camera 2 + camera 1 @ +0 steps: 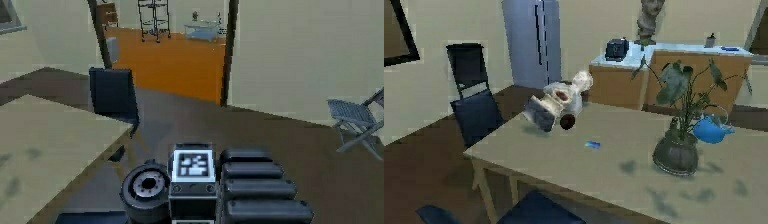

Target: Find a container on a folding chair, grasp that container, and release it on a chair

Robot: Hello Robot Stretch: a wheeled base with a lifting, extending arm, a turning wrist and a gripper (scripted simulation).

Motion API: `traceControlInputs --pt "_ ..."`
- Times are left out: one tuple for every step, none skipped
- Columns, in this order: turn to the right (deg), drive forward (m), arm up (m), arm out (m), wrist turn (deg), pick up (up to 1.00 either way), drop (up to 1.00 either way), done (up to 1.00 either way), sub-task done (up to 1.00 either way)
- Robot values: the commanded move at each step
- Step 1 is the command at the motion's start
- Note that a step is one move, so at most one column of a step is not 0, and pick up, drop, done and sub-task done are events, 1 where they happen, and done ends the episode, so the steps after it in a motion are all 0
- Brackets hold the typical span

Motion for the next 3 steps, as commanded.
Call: traceControlInputs --pt "45.0 0.00 0.00 0.00 0.0 0.00 0.00 0.00 0.00" --pt "45.0 0.00 0.00 0.00 0.0 0.00 0.00 0.00 0.00" --pt "45.0 0.00 0.00 0.00 0.0 0.00 0.00 0.00 0.00"
